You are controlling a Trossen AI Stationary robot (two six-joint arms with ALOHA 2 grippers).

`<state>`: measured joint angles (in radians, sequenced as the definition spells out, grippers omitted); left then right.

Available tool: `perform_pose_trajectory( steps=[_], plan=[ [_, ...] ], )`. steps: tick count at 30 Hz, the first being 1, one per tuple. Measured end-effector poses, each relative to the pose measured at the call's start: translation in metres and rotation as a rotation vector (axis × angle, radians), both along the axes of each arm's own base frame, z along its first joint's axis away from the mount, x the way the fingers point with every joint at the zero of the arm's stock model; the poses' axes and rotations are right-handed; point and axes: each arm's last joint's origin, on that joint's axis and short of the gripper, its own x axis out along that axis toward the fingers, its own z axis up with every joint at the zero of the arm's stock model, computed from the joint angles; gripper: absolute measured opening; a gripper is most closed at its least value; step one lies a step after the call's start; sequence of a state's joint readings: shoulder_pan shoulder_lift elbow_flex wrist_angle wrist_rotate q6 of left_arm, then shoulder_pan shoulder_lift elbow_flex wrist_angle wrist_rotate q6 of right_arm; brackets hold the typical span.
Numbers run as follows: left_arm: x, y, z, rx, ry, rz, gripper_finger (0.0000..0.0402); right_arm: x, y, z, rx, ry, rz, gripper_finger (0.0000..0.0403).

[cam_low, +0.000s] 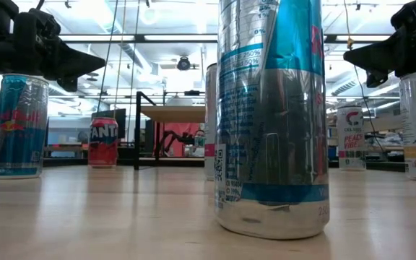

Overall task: Place canned beverage on shelf
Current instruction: Put the top white yellow soda can on the shelf

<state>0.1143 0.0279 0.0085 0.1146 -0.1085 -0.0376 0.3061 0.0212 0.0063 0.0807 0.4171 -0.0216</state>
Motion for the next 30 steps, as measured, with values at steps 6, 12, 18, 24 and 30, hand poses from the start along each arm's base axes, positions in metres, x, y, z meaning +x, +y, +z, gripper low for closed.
perform_pose_trajectory(
  steps=[6, 12, 18, 24, 30],
  plan=[
    [0.000, 0.000, 0.000, 0.000, 0.003, 0.000, 0.0014, 0.000, 0.000, 0.004, -0.045, -0.036, -0.009, 0.0023],
    [0.000, 0.000, -0.002, -0.003, 0.024, 0.000, 0.0014, -0.001, 0.000, 0.010, -0.038, -0.094, -0.008, 0.0023],
    [0.000, 0.000, -0.003, -0.009, 0.028, 0.000, 0.0014, -0.001, 0.000, 0.010, -0.055, -0.095, -0.010, 0.0023],
    [0.000, 0.000, -0.003, -0.007, 0.028, 0.000, 0.0014, -0.001, -0.001, 0.010, -0.052, -0.095, -0.019, 0.0023],
    [0.000, 0.000, -0.003, -0.004, 0.029, 0.000, 0.0014, -0.002, -0.001, 0.012, -0.085, -0.110, -0.027, 0.0023]
  ],
)
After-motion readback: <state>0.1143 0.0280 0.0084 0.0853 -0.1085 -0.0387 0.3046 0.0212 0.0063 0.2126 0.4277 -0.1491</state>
